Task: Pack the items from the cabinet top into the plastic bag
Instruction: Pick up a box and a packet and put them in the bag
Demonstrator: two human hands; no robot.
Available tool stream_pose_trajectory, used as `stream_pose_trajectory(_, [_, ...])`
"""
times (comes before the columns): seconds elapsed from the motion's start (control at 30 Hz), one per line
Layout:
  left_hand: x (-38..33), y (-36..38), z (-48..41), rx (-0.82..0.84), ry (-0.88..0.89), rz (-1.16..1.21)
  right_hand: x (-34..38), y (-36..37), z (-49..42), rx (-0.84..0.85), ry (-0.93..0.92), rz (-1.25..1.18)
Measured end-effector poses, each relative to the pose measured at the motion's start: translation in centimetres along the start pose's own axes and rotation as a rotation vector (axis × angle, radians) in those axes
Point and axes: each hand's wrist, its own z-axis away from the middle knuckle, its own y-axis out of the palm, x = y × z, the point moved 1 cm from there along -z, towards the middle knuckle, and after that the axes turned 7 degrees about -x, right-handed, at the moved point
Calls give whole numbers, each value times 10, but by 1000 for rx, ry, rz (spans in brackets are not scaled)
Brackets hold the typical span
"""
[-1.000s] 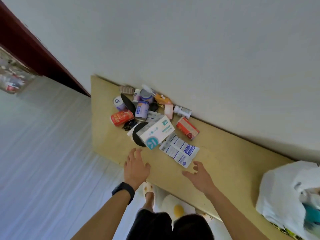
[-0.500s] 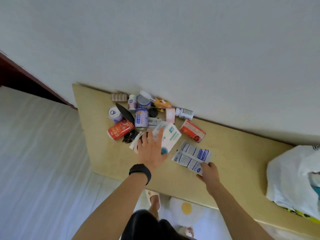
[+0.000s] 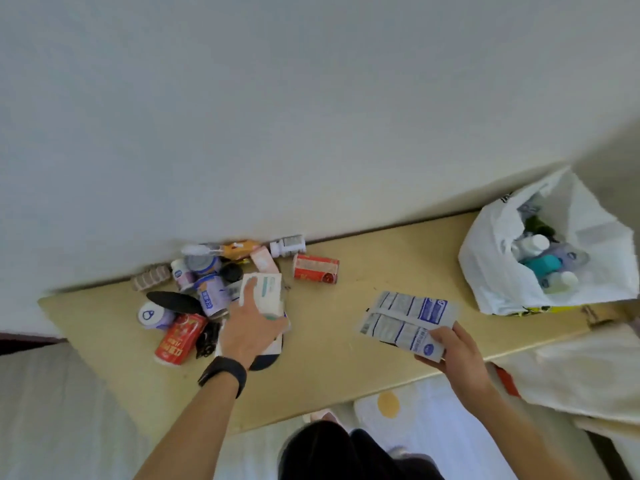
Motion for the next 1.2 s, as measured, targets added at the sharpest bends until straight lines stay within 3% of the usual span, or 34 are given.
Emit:
stream_pose_trajectory(0.2, [-33, -29, 17, -82, 51, 487, 29, -48, 2, -47, -54, -96])
stream_pose_trajectory(0.47, [-170, 13, 51, 149, 15, 923, 67, -127, -21, -101, -183, -186])
stream_pose_trajectory(0.6, [-262, 53, 83, 293, 43, 904, 82, -200, -61, -202, -217, -200])
stream_pose_trajectory(0.87, [-452, 133, 114, 566, 173, 546, 124, -328, -150, -209, -314, -97])
stream_pose_trajectory(1.03, [-550, 191, 103, 778, -109, 510, 126, -367, -175, -184, -309, -113])
stream_pose_trajectory(1.2, [-603, 245, 82, 698, -243, 505, 112, -385, -190, -207, -221, -212])
